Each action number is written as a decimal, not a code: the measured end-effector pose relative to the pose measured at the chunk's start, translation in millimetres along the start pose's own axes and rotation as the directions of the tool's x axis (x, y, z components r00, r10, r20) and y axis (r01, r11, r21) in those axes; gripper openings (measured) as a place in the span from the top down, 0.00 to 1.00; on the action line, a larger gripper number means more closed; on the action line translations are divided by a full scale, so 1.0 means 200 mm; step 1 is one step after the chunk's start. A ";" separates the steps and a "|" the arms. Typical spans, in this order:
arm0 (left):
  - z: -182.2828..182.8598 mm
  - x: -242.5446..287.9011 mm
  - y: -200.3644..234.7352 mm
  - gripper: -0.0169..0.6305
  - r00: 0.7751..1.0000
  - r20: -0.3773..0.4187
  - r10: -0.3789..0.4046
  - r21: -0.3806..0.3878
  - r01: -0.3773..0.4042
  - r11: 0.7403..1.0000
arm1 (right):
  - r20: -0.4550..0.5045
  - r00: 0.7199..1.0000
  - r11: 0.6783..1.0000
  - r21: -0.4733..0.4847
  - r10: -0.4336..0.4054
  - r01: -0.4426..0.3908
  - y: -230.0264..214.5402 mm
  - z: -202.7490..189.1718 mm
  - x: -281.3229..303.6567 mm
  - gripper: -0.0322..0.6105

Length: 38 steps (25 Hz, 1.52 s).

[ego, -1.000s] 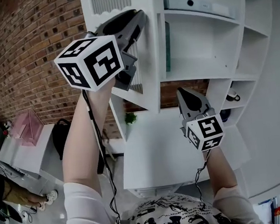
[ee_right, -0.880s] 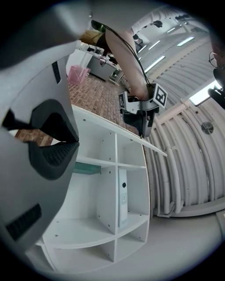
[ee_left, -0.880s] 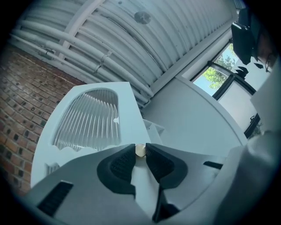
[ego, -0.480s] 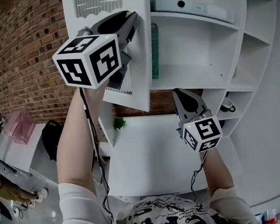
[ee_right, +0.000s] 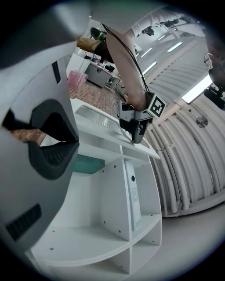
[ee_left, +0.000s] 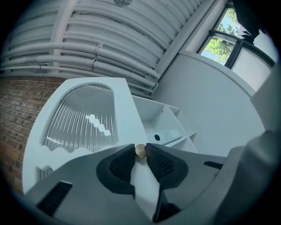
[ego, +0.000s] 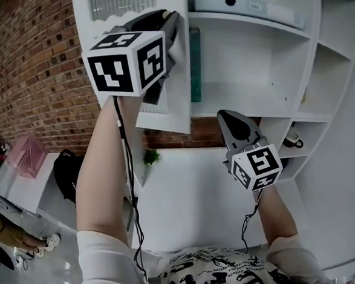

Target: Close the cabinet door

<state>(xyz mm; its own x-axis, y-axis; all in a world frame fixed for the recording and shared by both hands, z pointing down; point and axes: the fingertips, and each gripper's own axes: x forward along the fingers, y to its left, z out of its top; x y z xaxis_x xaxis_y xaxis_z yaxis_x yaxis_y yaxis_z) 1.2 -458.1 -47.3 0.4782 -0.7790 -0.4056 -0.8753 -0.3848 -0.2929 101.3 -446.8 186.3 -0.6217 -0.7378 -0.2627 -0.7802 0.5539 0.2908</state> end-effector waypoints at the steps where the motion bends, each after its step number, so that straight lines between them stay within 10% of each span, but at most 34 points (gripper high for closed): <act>1: -0.01 0.02 0.00 0.83 1.000 -0.006 0.014 0.010 -0.014 1.000 | -0.002 1.000 1.000 0.005 0.003 -0.003 -0.01 -0.01 0.01 0.93; 38: -0.17 0.30 0.09 0.82 0.973 -0.059 0.222 0.176 -0.209 0.962 | -0.016 1.000 1.000 0.006 0.002 -0.001 -0.15 -0.11 0.04 0.93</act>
<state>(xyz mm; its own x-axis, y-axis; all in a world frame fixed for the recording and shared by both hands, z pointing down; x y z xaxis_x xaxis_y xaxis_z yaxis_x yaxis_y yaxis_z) 10.5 -528.9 -47.0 0.2665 -0.8730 -0.4085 -0.9291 -0.1200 -0.3498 120.4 -478.2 195.2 -0.6218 -0.7429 -0.2479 -0.7797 0.5573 0.2857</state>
